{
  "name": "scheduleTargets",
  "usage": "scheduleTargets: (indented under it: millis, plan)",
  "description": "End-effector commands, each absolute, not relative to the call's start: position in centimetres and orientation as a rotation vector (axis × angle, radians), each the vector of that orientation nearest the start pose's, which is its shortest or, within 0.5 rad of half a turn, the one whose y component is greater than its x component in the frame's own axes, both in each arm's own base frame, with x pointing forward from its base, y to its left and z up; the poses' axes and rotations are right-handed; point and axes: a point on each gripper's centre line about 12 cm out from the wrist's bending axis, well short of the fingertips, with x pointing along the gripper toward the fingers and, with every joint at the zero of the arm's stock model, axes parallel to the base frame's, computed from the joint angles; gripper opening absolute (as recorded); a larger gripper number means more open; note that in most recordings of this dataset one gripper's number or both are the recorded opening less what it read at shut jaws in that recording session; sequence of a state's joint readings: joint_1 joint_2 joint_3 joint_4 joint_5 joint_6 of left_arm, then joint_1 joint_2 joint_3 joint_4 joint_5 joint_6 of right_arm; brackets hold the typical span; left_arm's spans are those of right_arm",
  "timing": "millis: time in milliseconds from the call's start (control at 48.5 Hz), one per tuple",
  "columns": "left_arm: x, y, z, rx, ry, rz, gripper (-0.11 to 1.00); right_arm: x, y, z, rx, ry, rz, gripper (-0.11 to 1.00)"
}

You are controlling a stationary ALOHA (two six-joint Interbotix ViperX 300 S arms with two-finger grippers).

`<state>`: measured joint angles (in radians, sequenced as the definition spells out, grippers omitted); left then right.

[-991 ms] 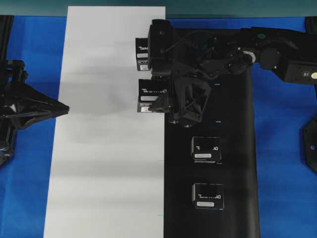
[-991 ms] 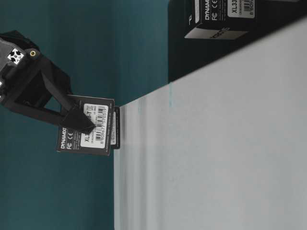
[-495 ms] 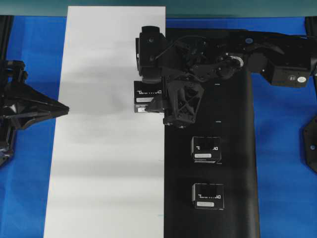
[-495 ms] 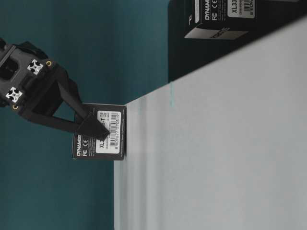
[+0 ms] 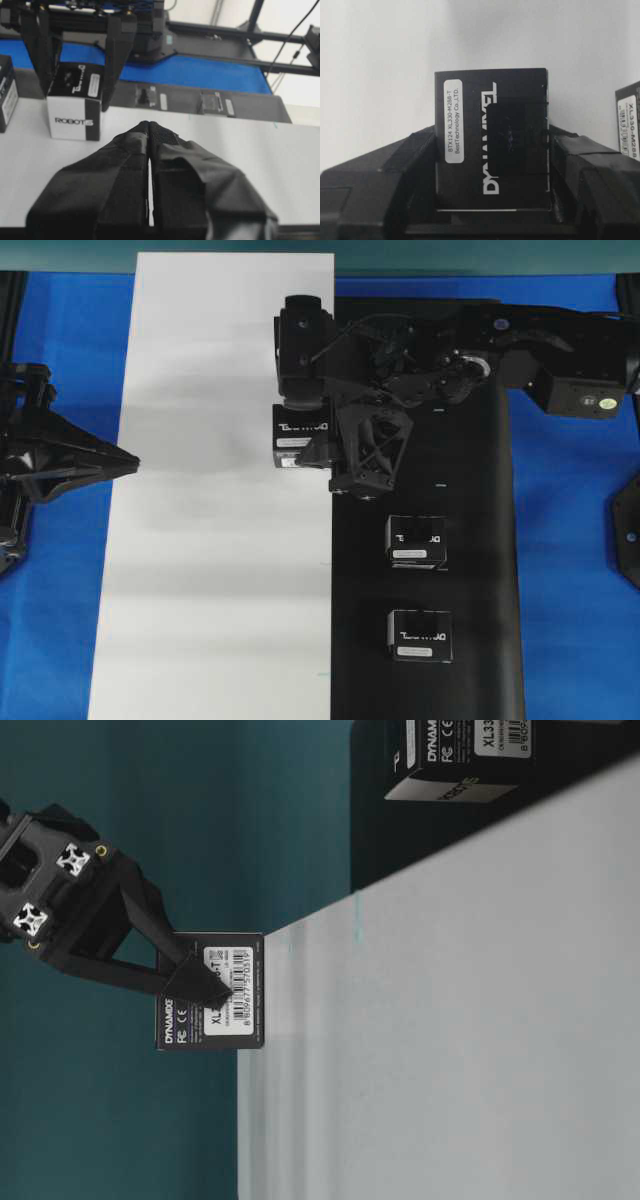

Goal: Place the box from the black base onto the white base.

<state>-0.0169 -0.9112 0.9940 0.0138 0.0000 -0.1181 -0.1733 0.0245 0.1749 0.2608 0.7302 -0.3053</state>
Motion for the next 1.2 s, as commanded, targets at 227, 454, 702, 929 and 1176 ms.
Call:
scheduleTargets:
  millis: [227,454,702,929,1176]
  plan:
    - [21.7,-0.5,32.9,-0.102,0.067,-0.021,-0.01,44.1,-4.4,27.6,0.021,0.809,0.037,1.0]
    - [21.6,-0.6,32.9,-0.103,0.066,-0.026,-0.01,44.1,-4.8,28.2,-0.016,0.792,0.022,0.99]
    - [21.6,-0.6,32.6,-0.102,0.072,-0.026,-0.01,43.0,-5.6,30.6,-0.018,0.736,-0.003,0.99]
    - [21.4,-0.6,32.7,-0.103,0.066,-0.026,-0.01,40.3,-5.6,34.4,-0.037,0.64,-0.018,0.99]
    - [21.4,-0.6,32.6,-0.1,0.07,-0.026,-0.01,36.3,-4.2,35.6,-0.059,0.555,-0.014,0.99]
